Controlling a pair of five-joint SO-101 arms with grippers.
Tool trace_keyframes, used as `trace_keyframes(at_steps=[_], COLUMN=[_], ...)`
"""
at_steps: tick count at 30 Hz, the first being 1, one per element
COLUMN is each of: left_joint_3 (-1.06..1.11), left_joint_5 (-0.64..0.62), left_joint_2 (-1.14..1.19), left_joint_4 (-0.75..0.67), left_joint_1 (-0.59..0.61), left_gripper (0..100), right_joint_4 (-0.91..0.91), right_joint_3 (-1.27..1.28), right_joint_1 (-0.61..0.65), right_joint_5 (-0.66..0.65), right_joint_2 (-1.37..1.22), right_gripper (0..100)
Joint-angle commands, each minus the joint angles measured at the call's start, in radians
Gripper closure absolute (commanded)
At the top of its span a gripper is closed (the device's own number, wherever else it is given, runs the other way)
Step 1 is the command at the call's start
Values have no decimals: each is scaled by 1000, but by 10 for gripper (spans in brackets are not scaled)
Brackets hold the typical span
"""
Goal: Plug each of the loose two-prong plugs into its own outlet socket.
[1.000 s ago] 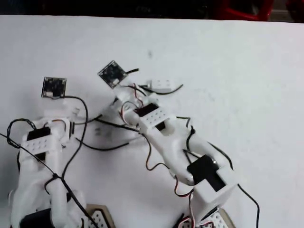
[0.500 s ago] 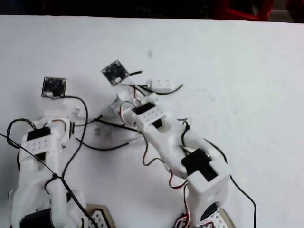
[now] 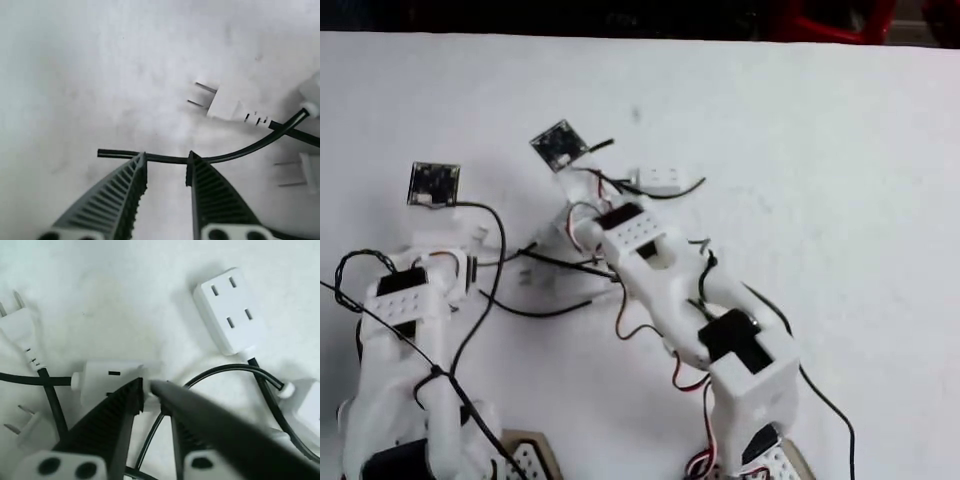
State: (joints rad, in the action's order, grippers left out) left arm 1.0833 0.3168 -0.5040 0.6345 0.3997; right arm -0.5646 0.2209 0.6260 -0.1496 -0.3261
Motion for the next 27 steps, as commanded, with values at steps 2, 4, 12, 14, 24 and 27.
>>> trace_keyframes(at_steps=[2,4,12,14,24,27], left_joint_3=[2,2,2,2,2,2], left_joint_5=[-5,-5,-3,-3,-3,-3], left_joint_2=[-35,-35,-35,-35,-35,-35], left_joint_4=[-20,-20,-20,-20,-20,-20], left_joint_1=[-10,-10,-12,-12,-12,-12], left_gripper=[861,861,861,861,861,861], right_joint_4=[-104,-111,-111,-104,179,271], right_joint_3=[-80,-81,-81,-84,-89,-92], right_joint_1=[-33,-53,-194,-237,-481,-526], right_joint_5=[9,9,129,163,252,252], right_joint_2=[101,163,325,346,222,151], right_gripper=[982,982,982,982,981,981])
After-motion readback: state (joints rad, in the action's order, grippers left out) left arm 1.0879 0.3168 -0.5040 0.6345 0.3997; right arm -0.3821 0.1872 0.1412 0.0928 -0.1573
